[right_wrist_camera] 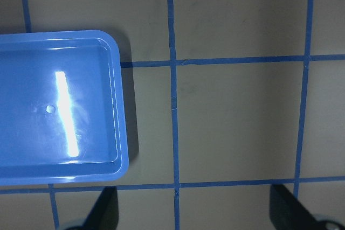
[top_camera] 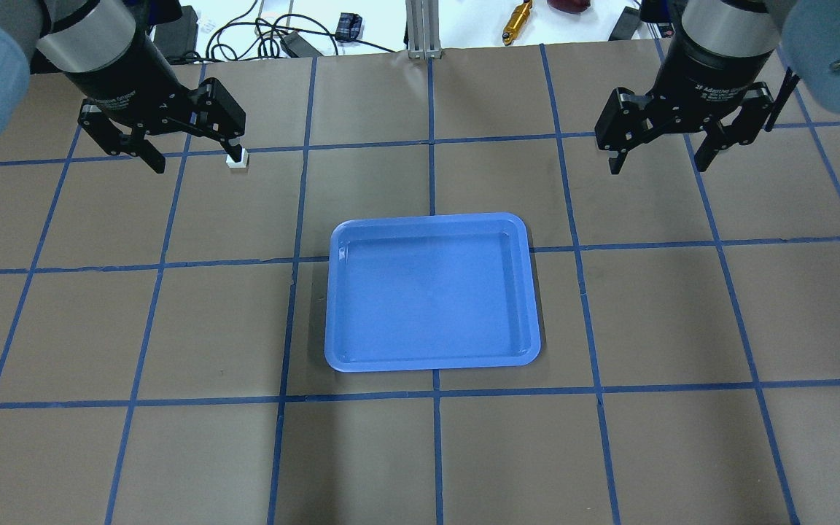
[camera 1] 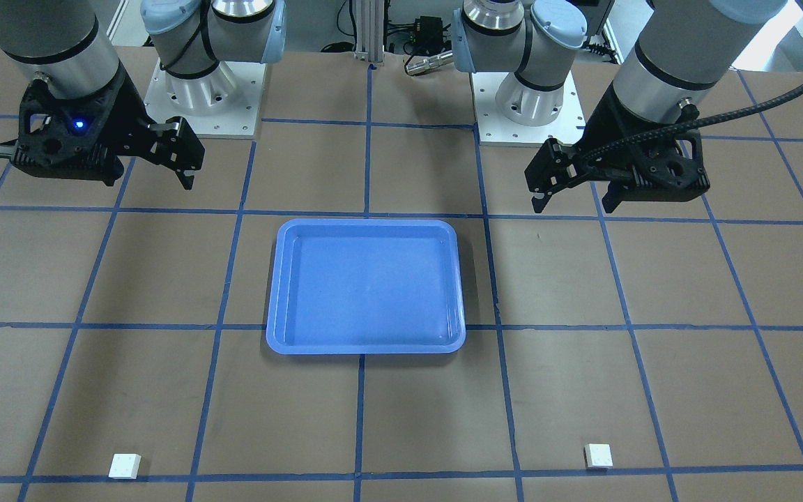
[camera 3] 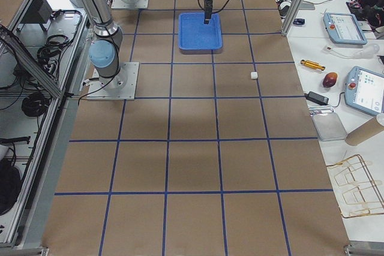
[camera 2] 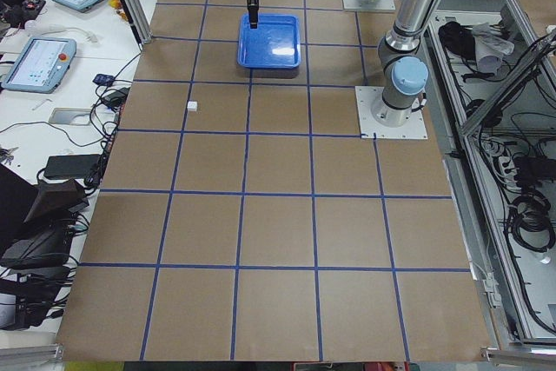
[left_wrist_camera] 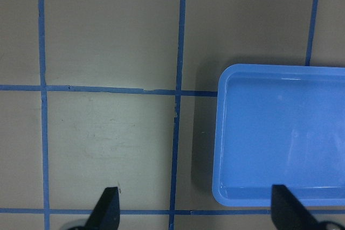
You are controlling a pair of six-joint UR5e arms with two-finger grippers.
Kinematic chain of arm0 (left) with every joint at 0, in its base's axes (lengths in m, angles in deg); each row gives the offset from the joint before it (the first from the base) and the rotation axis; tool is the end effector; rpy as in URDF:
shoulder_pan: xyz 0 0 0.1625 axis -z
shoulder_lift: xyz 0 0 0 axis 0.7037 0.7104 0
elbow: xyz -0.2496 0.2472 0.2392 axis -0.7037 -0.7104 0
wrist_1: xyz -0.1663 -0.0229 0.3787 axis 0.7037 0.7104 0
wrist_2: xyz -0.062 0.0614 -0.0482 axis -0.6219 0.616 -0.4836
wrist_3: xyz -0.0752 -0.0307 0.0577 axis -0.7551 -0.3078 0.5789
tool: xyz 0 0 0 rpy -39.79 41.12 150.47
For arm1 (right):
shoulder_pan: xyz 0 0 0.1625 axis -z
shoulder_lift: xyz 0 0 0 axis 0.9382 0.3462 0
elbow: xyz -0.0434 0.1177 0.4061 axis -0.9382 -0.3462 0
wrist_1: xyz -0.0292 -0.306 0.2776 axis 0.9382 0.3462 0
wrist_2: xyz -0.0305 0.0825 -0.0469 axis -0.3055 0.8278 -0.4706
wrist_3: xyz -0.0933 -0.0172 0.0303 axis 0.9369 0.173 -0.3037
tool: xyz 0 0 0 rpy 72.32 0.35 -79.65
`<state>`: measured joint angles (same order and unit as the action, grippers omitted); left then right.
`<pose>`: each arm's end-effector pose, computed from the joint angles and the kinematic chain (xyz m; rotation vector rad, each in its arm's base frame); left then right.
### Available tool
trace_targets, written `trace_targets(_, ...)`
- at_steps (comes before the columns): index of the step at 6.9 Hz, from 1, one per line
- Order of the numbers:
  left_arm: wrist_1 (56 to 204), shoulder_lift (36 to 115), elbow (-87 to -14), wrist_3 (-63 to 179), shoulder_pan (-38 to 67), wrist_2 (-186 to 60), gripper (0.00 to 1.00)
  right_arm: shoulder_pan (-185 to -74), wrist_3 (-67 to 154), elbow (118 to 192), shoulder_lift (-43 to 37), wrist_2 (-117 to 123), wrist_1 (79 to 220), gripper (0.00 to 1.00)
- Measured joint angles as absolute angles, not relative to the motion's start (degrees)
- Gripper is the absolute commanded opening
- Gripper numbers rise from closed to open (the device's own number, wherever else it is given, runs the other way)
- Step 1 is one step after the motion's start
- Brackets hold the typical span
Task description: Assemble white blocks and place on blue tray
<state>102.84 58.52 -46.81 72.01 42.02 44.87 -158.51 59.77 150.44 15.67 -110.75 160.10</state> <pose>-0.1105 -0.5208 0.4872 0.1030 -3.0750 0.0225 0.1216 -0.5008 0.4843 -0.0405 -3.1301 -0.0749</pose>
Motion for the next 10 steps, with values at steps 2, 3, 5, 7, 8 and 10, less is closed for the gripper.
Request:
trace_targets(2,102.79,58.45,-46.84,72.05,42.02,44.82,1.0,-158.49,59.77,150.49,15.67,-110.81,160.11,1.0)
trace_targets(3,102.77,58.43,-46.79,72.38,42.02,44.88,0.98,-158.48,59.77,150.52,15.63,-110.83,160.11,1.0)
trace_targets(5,102.67,58.55,-46.65,75.46,41.82,44.98,1.0,-158.45,59.77,150.53,15.54,-110.78,160.11,1.0)
trace_targets(7,102.73,58.46,-46.62,78.2,41.7,45.16,1.0,-158.46,59.77,150.53,15.56,-110.79,159.99,1.0)
trace_targets(8,102.74,58.49,-46.65,78.42,41.68,45.14,1.0,-158.49,59.77,150.51,15.56,-110.77,159.95,1.0)
trace_targets(10,103.08,58.27,-46.49,78.45,41.6,45.22,1.0,-158.48,59.77,150.39,15.48,-110.67,159.99,1.0)
